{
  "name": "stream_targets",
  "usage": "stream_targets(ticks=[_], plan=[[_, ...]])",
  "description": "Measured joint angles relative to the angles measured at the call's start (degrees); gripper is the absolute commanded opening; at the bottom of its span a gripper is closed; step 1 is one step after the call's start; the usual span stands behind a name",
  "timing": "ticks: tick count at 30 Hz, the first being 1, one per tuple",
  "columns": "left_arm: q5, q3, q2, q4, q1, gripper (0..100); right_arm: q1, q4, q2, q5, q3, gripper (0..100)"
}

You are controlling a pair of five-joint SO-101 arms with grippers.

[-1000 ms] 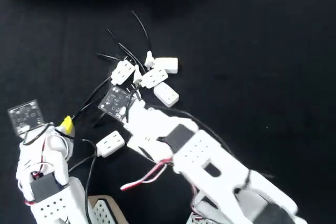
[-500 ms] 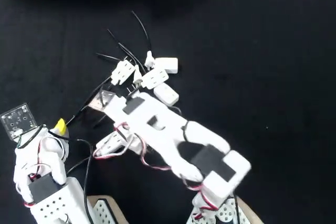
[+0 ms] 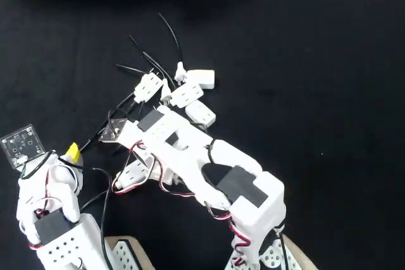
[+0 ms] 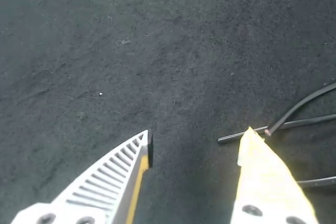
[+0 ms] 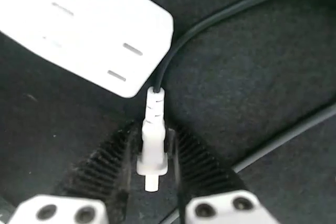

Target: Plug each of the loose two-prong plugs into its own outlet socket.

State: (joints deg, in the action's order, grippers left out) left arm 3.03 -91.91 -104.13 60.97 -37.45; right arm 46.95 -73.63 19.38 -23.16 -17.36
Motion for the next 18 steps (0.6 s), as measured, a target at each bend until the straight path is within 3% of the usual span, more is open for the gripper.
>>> stream_targets(ticks=[8,14,18], plan=[[0.00,0.00,0.00,0.00,0.00,27,-1.23,-2.02,-23.03,2.11,-9.23,1.2],[0.00,-2.29,0.00,-3.87,0.35,27,-0.18,4.04,-56.44,2.11,-22.15,1.2],[-0.44,-2.20,0.00,-4.40,6.42,27,4.13,11.78,-80.18,2.46,-31.82,1.1]])
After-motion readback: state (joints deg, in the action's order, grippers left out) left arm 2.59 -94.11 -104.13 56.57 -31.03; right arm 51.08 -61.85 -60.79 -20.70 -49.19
